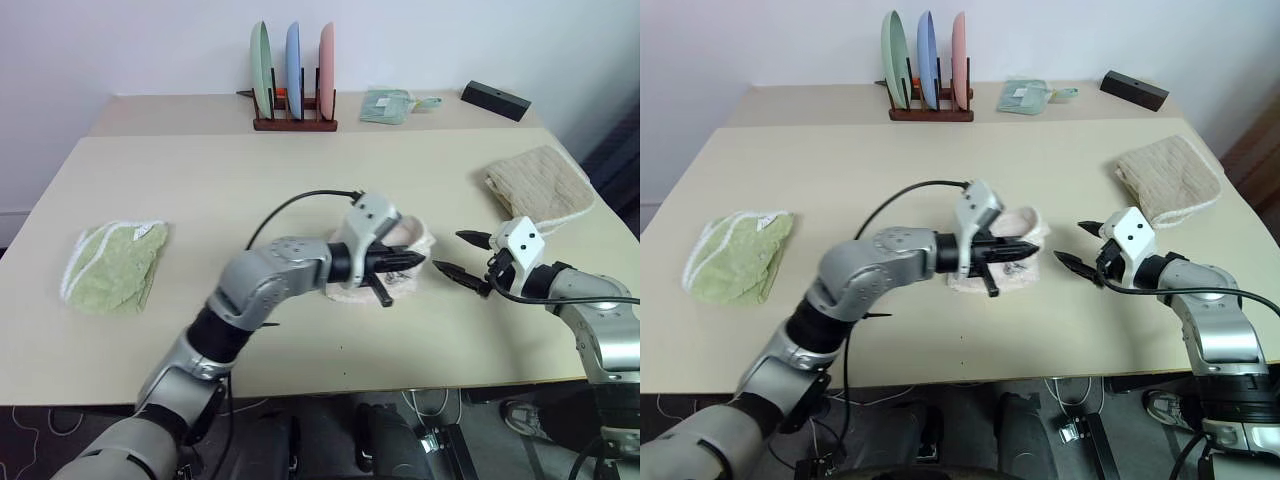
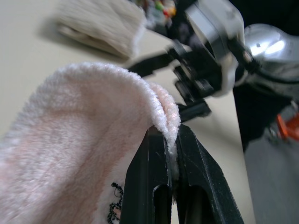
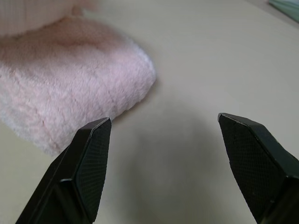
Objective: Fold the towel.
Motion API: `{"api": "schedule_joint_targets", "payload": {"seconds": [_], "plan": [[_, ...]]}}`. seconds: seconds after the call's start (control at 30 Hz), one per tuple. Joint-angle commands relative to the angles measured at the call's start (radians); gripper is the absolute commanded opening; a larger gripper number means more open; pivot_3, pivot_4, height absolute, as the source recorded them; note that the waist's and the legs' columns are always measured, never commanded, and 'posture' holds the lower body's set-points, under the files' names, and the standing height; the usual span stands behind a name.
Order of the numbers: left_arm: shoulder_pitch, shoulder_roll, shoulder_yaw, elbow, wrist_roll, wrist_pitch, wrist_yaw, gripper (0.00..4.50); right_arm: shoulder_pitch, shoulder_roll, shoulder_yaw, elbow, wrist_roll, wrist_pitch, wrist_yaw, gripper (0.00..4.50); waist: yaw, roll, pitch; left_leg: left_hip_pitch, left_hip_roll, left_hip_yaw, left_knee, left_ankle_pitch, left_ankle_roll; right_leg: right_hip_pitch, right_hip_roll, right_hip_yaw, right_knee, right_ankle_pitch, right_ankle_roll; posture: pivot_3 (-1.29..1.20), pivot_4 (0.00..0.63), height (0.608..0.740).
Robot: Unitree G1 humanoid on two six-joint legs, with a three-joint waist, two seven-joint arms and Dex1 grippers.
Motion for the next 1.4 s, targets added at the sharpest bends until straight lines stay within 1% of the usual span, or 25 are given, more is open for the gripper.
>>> {"api": "schedule_joint_targets", "payload": {"seconds": [0.03,0.1,0.17,0.27,0.37,0.4,0.47,0.5,0.6,0.73,0.77,0.8,0.83,0.93,0.97,1.0,1.07,1.17,1.23,1.27,1.3,1.4], "plan": [[-0.037,-0.055,-0.051,0.043,0.061,-0.013,-0.033,0.08,0.004,-0.011,-0.033,-0.056,0.006,0.009,-0.021,3.74,0.0,0.0,0.0,0.0,0.0,0.0,0.0,0.0,0.0,0.0,0.0,0.0,0.0,0.0,0.0,0.0,0.15,0.74],[-0.054,-0.084,-0.074,0.105,0.105,-0.024,-0.049,0.08,0.004,-0.008,-0.032,-0.079,0.005,0.024,-0.037,3.74,0.001,0.0,0.0,0.0,0.0,0.0,0.0,0.0,0.0,-0.001,0.0,0.0,0.0,0.0,0.0,0.0,0.15,0.74],[-0.071,-0.084,-0.107,0.154,0.162,-0.034,-0.065,0.08,-0.002,-0.006,-0.03,-0.095,0.003,0.039,-0.055,3.74,0.001,0.0,0.0,-0.001,0.0,-0.001,0.0,0.0,0.0,-0.001,0.0,0.0,0.0,0.0,0.0,0.0,0.15,0.74],[-0.067,-0.085,-0.109,0.176,0.204,-0.02,-0.073,0.08,-0.009,-0.007,-0.031,-0.109,0.004,0.054,-0.069,3.74,0.0,0.0,0.0,-0.001,0.0,-0.001,0.0,0.0,0.001,-0.001,0.0,0.0,0.0,-0.001,-0.001,0.0,0.15,0.74],[-0.047,-0.11,-0.051,0.183,0.206,-0.009,-0.057,0.85,-0.017,-0.008,-0.025,-0.111,0.002,0.061,-0.076,3.74,0.001,0.0,0.0,-0.002,0.0,-0.001,0.0,0.0,0.001,-0.002,0.0,0.0,0.0,0.0,0.0,0.0,0.15,0.74],[-0.045,-0.117,-0.028,0.186,0.21,-0.015,-0.046,1.29,-0.019,-0.009,-0.025,-0.109,0.001,0.062,-0.077,3.74,0.001,0.0,0.0,-0.002,0.0,-0.001,0.0,0.0,0.001,-0.002,0.0,0.0,0.0,0.0,0.0,0.0,0.15,0.74],[-0.042,-0.132,0.023,0.185,0.214,-0.026,-0.019,2.33,-0.023,-0.012,-0.026,-0.104,-0.002,0.062,-0.081,3.74,0.002,0.0,0.0,-0.003,0.0,-0.001,0.001,0.0,0.001,-0.002,0.0,0.0,0.0,0.0,0.0,0.0,0.15,0.74],[-0.039,-0.144,0.065,0.18,0.199,-0.022,-0.005,2.74,-0.025,-0.014,-0.026,-0.1,-0.004,0.061,-0.082,3.74,0.002,0.0,0.0,-0.003,0.0,-0.001,0.001,0.0,0.001,-0.002,0.0,0.0,0.0,0.0,0.0,0.0,0.15,0.74],[-0.036,-0.175,0.227,0.134,0.113,0.032,0.037,2.74,-0.041,-0.019,-0.03,-0.076,-0.02,0.049,-0.094,3.74,0.001,0.0,0.0,-0.003,0.0,-0.001,0.001,0.0,0.001,-0.002,-0.001,0.0,0.0,0.0,0.0,0.0,0.15,0.74],[-0.013,-0.151,0.329,0.052,0.077,0.049,0.048,2.74,-0.097,-0.008,-0.034,-0.009,-0.061,0.014,-0.144,3.74,-0.002,0.0,0.0,-0.003,0.0,-0.001,0.001,0.0,0.0,-0.003,0.0,0.0,0.001,0.0,0.001,0.0,0.15,0.74],[-0.004,-0.145,0.363,0.035,0.066,0.041,0.055,2.55,-0.117,-0.003,-0.039,0.009,-0.063,0.016,-0.16,3.17,0.0,0.0,0.0,-0.003,0.0,-0.001,0.001,0.0,0.0,-0.003,0.0,0.0,0.001,0.0,0.001,0.0,0.15,0.74],[0.002,-0.128,0.369,0.019,0.07,0.039,0.051,2.25,-0.132,0.0,-0.041,0.023,-0.07,0.016,-0.176,2.84,0.0,0.0,0.0,-0.003,0.0,-0.001,0.001,0.0,0.0,-0.003,0.0,0.0,0.001,0.0,0.001,0.0,0.15,0.74],[0.009,-0.104,0.36,0.0,0.08,0.034,0.039,1.92,-0.143,0.002,-0.042,0.035,-0.073,0.012,-0.183,2.38,0.0,0.0,0.0,-0.003,0.001,-0.001,0.001,0.001,-0.001,-0.003,0.0,0.0,0.001,0.001,0.001,0.0,0.15,0.74],[0.03,-0.066,0.352,-0.044,0.081,0.018,0.01,0.42,-0.151,0.002,-0.034,0.04,-0.061,0.001,-0.161,0.85,0.003,0.0,0.0,-0.003,0.0,-0.001,0.001,0.002,-0.004,-0.003,0.0,-0.001,0.001,0.001,0.001,0.0,0.15,0.74],[0.037,-0.056,0.36,-0.045,0.091,-0.003,0.015,0.0,-0.155,0.006,-0.033,0.031,-0.049,-0.002,-0.149,0.35,0.004,0.0,0.0,-0.003,0.0,-0.001,0.001,0.003,-0.004,-0.003,0.0,0.0,0.001,0.001,0.001,0.0,0.15,0.74],[0.045,-0.044,0.368,-0.045,0.104,-0.033,0.012,0.0,-0.158,0.011,-0.035,0.018,-0.033,-0.001,-0.139,0.06,0.003,0.0,0.0,-0.003,0.0,-0.001,0.001,0.003,-0.005,-0.003,-0.001,-0.001,0.001,0.001,0.002,0.0,0.15,0.74],[0.08,0.015,0.366,-0.052,0.123,-0.074,-0.029,0.0,-0.163,0.031,-0.044,-0.054,0.055,0.063,-0.103,0.06,0.0,0.0,0.0,-0.004,-0.001,-0.001,0.001,0.003,-0.005,-0.003,-0.001,0.0,0.0,0.002,0.003,0.0,0.15,0.74],[0.133,0.105,0.292,-0.096,0.153,-0.127,-0.125,0.0,-0.135,0.035,-0.02,-0.162,0.149,0.176,-0.056,0.06,-0.005,0.001,0.0,-0.004,0.001,-0.001,0.001,0.003,-0.005,-0.004,0.0,0.0,0.001,0.002,0.003,0.0,0.15,0.74],[0.16,0.121,0.264,-0.125,0.128,-0.111,-0.165,0.0,-0.102,0.036,0.036,-0.223,0.143,0.208,-0.043,0.06,0.001,0.001,0.0,-0.004,0.001,-0.001,0.0,0.003,-0.005,-0.004,0.0,-0.001,0.002,0.002,0.003,0.0,0.15,0.74],[0.178,0.107,0.266,-0.126,0.097,-0.084,-0.172,0.0,-0.081,0.044,0.079,-0.241,0.115,0.201,-0.043,0.06,0.004,0.001,0.0,-0.004,0.001,-0.002,0.001,0.002,-0.004,-0.004,0.0,-0.001,0.002,0.002,0.003,0.0,0.15,0.74],[0.196,0.099,0.251,-0.111,0.098,-0.075,-0.174,0.0,-0.065,0.06,0.122,-0.238,0.08,0.193,-0.055,0.06,0.006,0.001,-0.001,-0.004,0.001,-0.002,0.001,0.001,-0.001,-0.003,-0.001,-0.002,0.001,0.002,0.003,0.0,0.15,0.74],[0.218,0.082,0.22,-0.055,0.14,-0.087,-0.16,0.0,-0.059,0.092,0.187,-0.193,0.005,0.185,-0.103,0.06,0.003,0.001,-0.001,-0.004,-0.001,-0.003,0.002,0.0,0.0,-0.001,-0.003,-0.002,0.0,0.002,0.002,0.0,0.15,0.74]]}}
